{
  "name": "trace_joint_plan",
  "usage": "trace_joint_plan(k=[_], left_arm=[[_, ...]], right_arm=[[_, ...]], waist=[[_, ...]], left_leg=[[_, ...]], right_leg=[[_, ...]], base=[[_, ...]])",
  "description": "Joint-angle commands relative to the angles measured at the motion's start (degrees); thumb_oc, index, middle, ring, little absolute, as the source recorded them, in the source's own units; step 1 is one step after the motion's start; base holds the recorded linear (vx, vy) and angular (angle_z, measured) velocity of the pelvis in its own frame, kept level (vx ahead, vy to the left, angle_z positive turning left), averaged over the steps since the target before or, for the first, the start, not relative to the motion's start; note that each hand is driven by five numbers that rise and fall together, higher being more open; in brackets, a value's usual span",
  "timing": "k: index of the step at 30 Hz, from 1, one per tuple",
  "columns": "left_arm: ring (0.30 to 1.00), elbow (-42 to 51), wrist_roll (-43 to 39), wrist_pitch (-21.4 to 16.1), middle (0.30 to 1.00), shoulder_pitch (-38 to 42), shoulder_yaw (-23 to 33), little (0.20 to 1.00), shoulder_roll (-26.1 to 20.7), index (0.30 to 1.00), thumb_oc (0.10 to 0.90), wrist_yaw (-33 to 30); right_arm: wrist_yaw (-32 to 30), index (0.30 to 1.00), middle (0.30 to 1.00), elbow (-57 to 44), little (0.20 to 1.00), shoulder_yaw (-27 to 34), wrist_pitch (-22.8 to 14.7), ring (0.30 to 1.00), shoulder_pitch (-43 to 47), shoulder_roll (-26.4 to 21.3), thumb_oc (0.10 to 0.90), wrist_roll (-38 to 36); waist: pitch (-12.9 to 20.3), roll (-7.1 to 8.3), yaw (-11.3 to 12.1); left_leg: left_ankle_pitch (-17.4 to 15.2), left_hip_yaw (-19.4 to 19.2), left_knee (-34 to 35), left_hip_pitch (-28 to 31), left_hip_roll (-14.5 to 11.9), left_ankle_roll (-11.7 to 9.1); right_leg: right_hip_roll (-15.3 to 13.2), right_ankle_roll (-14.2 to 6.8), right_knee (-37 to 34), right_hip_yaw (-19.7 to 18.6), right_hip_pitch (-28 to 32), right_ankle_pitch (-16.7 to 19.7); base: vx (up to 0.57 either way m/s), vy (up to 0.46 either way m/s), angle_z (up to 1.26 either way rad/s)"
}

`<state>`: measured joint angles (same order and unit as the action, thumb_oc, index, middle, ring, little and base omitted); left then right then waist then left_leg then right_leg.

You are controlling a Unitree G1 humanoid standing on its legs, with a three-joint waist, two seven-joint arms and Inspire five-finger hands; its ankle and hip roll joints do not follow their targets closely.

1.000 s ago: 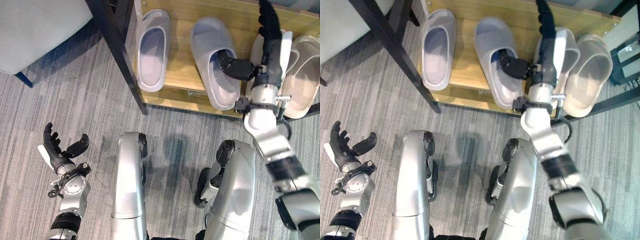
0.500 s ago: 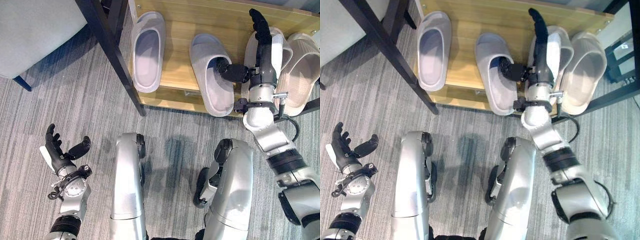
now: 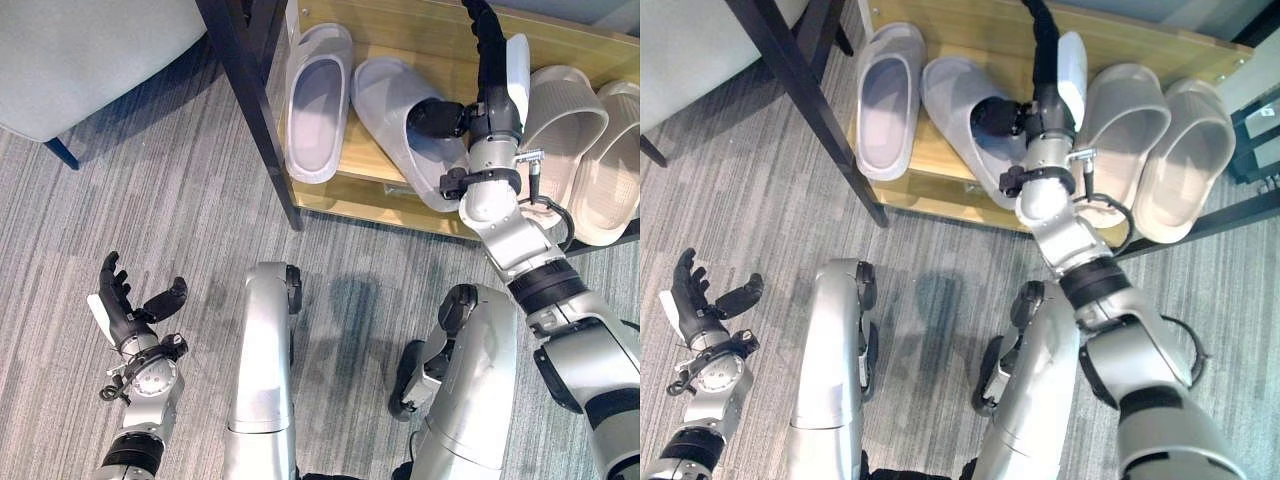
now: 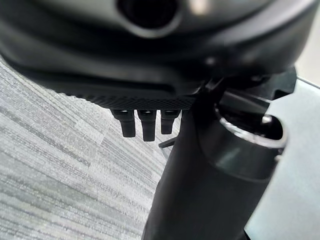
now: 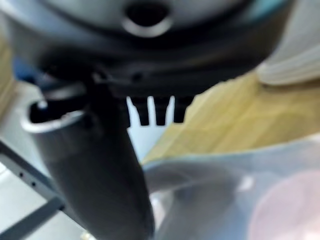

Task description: Arrange the slippers neatly on the shoe rack.

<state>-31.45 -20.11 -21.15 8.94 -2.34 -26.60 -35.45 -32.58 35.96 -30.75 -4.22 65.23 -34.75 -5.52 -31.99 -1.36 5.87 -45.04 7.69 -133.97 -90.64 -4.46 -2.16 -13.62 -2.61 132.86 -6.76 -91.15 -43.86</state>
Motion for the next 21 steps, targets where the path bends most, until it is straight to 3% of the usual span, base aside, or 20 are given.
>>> trace_joint_plan(k=[1,7,21], left_arm=[[0.9,2.0,0.8,-4.0,0.9,0.5,-1.1,0.9,-5.1,0.9,0.8,-0.3],[0.9,1.9,0.8,-3.8,0.9,-0.2,-2.5,0.9,-5.7,0.9,0.8,0.5],[0.9,1.5,0.3,-2.7,0.9,-1.8,-1.8,0.9,-5.2,0.9,0.8,3.6]], right_arm=[[-3.5,0.9,0.9,0.1,0.9,0.6,-3.0,0.9,13.0,0.0,0.8,1.7],[-3.7,0.9,0.9,4.4,0.9,-2.2,-2.5,0.9,15.9,0.7,0.8,1.6],[1.6,0.9,0.9,1.1,0.9,-2.8,1.3,0.9,11.0,-3.1,0.8,7.4]], waist=[[2.2,-0.85,2.6],[2.2,-1.08,3.1],[2.2,-0.51,2.1]], left_leg=[[-0.5,1.9,-1.7,0.7,2.2,2.9],[-0.5,2.0,-1.8,0.7,2.3,2.8],[-0.6,1.6,-1.8,0.7,2.2,2.8]], right_leg=[[1.1,4.7,1.3,-2.7,1.2,1.0],[1.0,4.6,1.2,-2.9,1.2,1.1],[1.1,4.6,0.9,-3.0,1.2,1.2]], base=[[0.0,0.0,0.0],[0.0,0.0,0.0],[0.0,0.0,0.0]])
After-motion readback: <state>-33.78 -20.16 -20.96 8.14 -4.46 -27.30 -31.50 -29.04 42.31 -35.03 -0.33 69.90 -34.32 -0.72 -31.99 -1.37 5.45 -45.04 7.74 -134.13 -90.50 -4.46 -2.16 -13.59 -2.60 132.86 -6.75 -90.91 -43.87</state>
